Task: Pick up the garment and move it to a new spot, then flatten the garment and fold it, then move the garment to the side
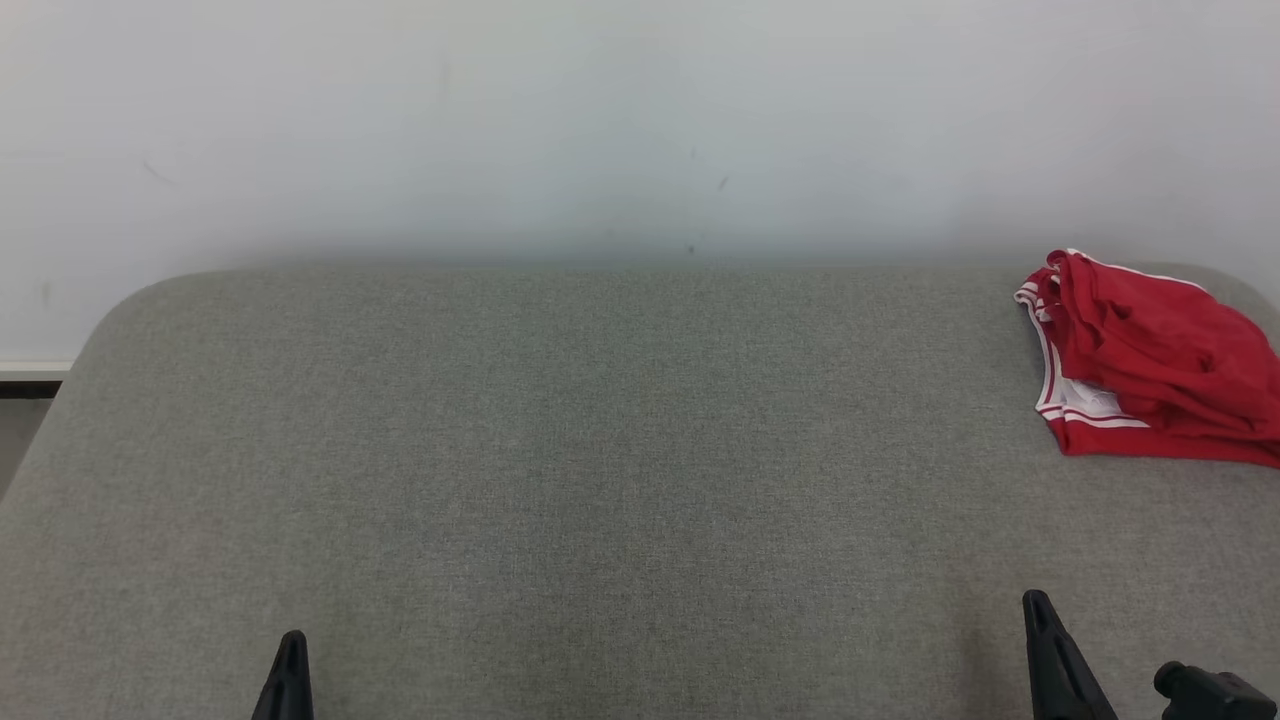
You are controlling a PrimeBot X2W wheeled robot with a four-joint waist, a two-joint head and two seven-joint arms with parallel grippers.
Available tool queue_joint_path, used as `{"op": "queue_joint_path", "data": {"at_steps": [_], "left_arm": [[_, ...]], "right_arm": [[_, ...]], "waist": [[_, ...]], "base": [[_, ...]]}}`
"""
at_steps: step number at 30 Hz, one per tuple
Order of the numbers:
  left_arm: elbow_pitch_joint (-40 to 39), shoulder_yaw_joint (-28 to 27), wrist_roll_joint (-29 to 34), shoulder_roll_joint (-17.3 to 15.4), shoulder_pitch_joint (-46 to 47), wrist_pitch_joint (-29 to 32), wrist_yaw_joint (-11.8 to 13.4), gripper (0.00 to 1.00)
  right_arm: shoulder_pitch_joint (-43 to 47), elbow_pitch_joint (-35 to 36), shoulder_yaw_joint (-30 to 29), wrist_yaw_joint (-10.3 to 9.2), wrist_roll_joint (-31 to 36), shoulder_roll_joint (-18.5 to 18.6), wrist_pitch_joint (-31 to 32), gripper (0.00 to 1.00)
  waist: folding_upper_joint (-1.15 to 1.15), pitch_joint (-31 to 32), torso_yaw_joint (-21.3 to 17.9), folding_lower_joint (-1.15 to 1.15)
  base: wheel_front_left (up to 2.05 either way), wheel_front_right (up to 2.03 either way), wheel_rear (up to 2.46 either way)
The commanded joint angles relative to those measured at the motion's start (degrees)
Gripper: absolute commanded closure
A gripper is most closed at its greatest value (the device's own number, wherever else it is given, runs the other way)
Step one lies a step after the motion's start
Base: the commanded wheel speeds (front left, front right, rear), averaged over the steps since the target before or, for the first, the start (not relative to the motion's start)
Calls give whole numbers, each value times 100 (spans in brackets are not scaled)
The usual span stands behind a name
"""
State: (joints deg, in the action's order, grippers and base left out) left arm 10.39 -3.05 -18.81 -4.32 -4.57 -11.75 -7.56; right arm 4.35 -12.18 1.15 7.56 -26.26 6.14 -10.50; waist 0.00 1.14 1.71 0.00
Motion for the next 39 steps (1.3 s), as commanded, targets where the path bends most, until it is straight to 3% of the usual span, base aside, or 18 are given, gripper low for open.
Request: {"op": "queue_joint_path", "data": {"at_steps": [1,39], "left_arm": [[-61,-35,-247,-8,153,40,1,100],[129,-190,-3599,62,615,885,5,100]], "right_arm": [[-156,71,-47,-1,-217,-1,51,100],[-601,-40,-366,-6,-3255,-133,810,100]], "waist": [[0,-1,-2,0],[0,-46,-60,0]], "base": [[0,0,0],[0,0,0]]}}
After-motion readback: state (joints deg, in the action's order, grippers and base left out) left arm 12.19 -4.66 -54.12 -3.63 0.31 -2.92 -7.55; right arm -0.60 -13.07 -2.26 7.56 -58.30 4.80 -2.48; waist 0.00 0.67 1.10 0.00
